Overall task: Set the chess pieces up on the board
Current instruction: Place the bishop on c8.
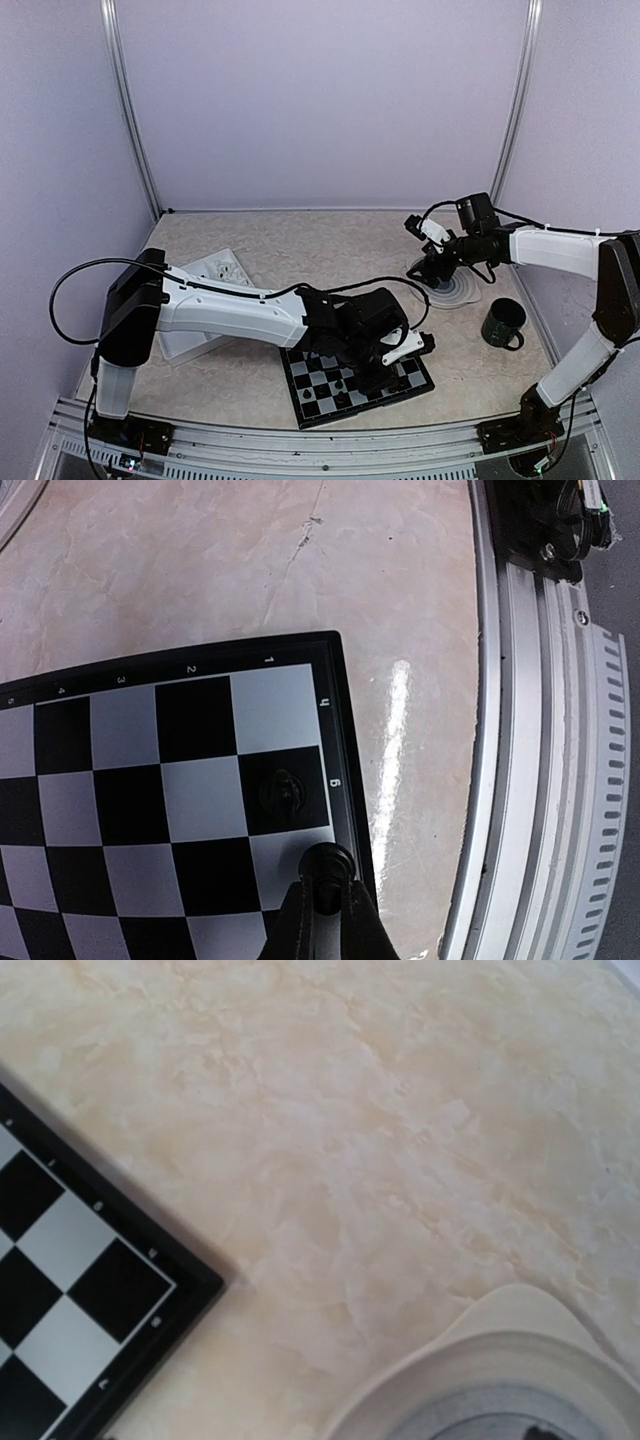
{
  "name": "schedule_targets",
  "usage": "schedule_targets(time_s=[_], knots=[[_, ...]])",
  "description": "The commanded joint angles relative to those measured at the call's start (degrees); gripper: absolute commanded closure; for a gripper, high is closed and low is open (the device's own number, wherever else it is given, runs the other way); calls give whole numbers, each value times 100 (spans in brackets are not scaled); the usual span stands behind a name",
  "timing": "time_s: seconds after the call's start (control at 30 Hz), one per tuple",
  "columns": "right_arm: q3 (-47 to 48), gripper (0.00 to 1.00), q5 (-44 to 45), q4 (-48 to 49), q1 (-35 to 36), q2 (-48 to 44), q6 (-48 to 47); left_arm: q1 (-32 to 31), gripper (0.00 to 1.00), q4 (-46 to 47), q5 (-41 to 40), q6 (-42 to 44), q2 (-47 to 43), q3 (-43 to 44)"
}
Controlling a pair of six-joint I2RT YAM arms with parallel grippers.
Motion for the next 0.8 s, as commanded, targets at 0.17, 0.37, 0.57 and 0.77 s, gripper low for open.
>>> schedule_targets(time_s=[0.17, 0.37, 0.57, 0.77], knots=[[56, 13, -22, -43, -49, 113, -55, -18, 100, -383, -191, 74, 310, 339], [64, 13, -46, -64, -51, 135, -63, -18, 98, -392, -279, 33, 309, 349], [78, 13, -72, -97, -48, 157, -63, -18, 89, -405, -336, -38, 321, 356], [91, 13, -106, -103, -48, 156, -61, -43, 81, -337, -365, -54, 117, 313]])
